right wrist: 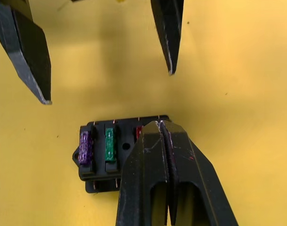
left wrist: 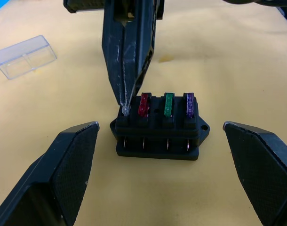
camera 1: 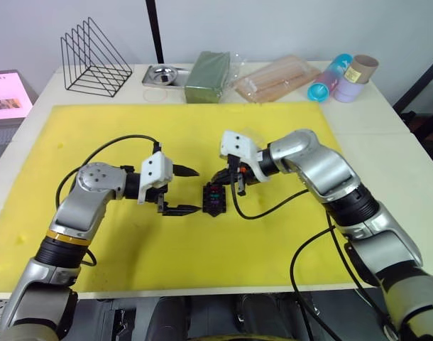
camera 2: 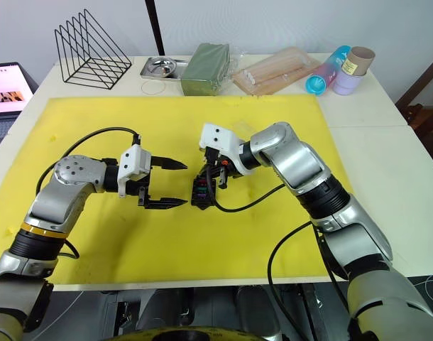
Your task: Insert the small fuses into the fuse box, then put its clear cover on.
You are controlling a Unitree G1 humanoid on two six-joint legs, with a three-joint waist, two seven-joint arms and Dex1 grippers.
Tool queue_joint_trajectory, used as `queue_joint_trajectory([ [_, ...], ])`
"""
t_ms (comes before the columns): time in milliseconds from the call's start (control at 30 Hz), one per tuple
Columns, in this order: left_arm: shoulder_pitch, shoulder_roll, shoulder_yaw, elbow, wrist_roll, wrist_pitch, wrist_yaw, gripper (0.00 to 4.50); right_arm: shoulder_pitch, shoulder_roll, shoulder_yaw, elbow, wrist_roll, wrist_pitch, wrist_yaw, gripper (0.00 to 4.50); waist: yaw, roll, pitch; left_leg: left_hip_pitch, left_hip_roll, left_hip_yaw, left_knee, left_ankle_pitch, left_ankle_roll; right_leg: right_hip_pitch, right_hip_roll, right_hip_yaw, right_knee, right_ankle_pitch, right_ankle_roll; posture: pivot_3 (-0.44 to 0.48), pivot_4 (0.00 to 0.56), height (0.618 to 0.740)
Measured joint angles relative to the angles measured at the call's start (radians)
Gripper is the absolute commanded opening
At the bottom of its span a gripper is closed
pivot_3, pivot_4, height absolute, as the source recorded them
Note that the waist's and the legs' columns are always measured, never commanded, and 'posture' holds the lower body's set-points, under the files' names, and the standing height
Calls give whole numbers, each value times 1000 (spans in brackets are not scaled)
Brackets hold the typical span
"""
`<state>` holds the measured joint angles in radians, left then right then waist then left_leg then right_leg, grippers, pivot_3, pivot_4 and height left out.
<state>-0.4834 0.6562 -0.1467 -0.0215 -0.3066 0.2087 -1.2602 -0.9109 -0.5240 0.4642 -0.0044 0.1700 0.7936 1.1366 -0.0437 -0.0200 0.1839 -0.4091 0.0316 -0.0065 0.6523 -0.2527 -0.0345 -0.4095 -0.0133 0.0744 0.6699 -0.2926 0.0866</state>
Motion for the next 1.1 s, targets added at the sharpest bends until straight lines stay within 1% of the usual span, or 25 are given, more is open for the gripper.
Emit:
queue_joint_trajectory([
  [500, 0, 0, 0, 0, 0, 1, 3, 4500, 19, -4, 30, 21, -57, -79, 1, 24, 0, 0, 0, 1, 0, 0, 0, 0, 0, 1, 0, 0, 0, 0, 0, 0, 150, 740],
  [700, 0, 0, 0, 0, 0, 1, 3, 4500, 11, -3, 32, 48, -68, -74, 10, 24, 1, 0, -1, 1, 0, 0, 1, 0, 0, 2, 0, 0, 0, 0, 0, 0, 150, 740],
  [933, 0, -1, 0, -6, 0, 6, 9, 4500, -9, 7, 29, 64, -68, 16, 10, 24, 1, 0, -2, 2, 0, 0, 0, 0, 0, 2, 0, 0, 0, 0, 0, 0, 150, 740],
  [1100, 0, -1, 0, -22, 0, 9, 19, 4500, -13, 40, -7, 76, -33, 107, 10, 24, 0, 0, -2, 2, 0, 0, 0, 0, 0, 3, 0, 0, 0, 0, 0, 0, 150, 740],
])
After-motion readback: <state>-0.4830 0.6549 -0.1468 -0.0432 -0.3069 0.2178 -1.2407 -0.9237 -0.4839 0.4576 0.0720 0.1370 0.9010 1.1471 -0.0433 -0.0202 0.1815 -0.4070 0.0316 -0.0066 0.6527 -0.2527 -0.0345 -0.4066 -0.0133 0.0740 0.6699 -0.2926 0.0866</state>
